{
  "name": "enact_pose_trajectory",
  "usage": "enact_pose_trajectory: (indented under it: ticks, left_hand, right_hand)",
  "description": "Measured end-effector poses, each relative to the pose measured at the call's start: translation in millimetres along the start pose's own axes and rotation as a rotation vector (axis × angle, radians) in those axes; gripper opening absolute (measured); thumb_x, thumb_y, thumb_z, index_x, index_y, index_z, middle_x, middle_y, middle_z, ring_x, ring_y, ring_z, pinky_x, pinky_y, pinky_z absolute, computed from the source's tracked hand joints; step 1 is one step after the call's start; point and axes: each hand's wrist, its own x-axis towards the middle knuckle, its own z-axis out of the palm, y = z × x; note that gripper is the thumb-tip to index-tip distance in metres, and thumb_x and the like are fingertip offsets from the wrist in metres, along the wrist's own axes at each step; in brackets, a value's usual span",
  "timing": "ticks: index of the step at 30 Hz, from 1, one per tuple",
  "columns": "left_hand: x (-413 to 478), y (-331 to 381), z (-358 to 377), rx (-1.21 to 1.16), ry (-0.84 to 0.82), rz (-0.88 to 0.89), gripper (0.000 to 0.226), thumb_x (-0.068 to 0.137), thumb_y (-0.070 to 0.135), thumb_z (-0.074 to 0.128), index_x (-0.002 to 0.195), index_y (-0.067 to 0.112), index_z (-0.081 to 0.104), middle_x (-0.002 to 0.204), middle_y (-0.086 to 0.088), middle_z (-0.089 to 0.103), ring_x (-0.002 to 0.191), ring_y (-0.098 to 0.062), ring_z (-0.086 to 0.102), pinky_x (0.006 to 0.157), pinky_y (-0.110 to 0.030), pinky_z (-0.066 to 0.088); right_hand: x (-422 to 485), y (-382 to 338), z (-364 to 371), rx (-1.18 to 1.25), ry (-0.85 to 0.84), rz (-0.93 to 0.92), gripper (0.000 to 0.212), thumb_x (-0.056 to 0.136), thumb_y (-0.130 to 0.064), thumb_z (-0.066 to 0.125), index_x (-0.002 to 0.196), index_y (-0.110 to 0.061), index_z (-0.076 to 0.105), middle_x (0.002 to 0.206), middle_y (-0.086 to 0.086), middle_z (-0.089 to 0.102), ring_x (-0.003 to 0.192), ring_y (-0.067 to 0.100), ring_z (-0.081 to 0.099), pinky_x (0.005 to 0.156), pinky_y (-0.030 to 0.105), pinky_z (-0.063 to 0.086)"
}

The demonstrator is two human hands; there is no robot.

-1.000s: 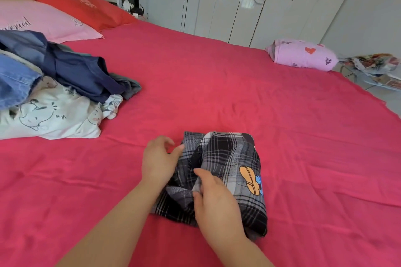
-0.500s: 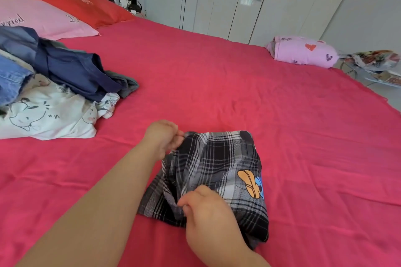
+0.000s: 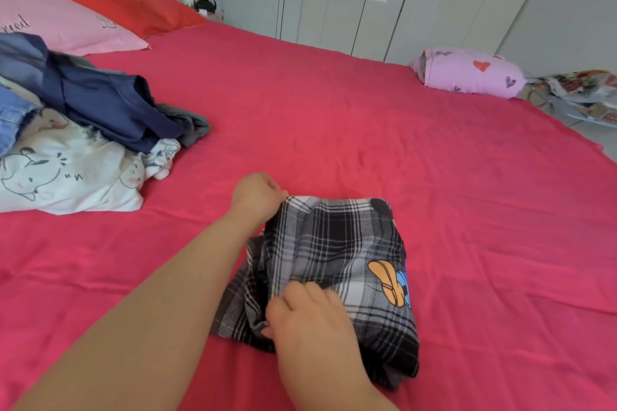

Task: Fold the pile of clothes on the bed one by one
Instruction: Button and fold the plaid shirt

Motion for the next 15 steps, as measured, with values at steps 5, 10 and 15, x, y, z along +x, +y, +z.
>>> enact_pose_trajectory:
  ticks: [5,10,15]
  left_hand:
    - [9,-3,7,0.026,0.107,0.172,0.015,0.091,0.013,0.057,0.076,0.013,0.053,0.065,0.008,0.047,0.064,-0.011,0.045,0.052,-0.024,0.029]
    - [15,-32,12,0.122,0.208,0.263,0.014,0.090,0.004,0.053,0.077,0.008,0.052,0.081,-0.004,0.048,0.080,-0.024,0.049,0.061,-0.027,0.025]
    - [0,-35,22,0.151,0.290,0.308,0.026,0.089,0.009,0.056,0.114,0.005,0.060,0.115,-0.013,0.059,0.110,-0.030,0.053,0.089,-0.036,0.040]
  right_hand:
    - [13,-17,19,0.061,0.046,-0.042,0.007,0.060,-0.035,0.057,0.063,-0.029,0.059,0.065,-0.012,0.054,0.061,0.010,0.054,0.057,0.021,0.043]
    - [15,-20,40,0.214,-0.136,0.038,0.014,0.071,-0.028,0.043,0.072,-0.029,0.057,0.075,-0.012,0.052,0.065,0.007,0.054,0.052,0.017,0.039]
    - [13,-10,32,0.479,-0.386,-0.029,0.048,0.086,0.001,0.046,0.129,-0.020,0.041,0.127,0.003,0.038,0.117,0.023,0.037,0.095,0.034,0.034]
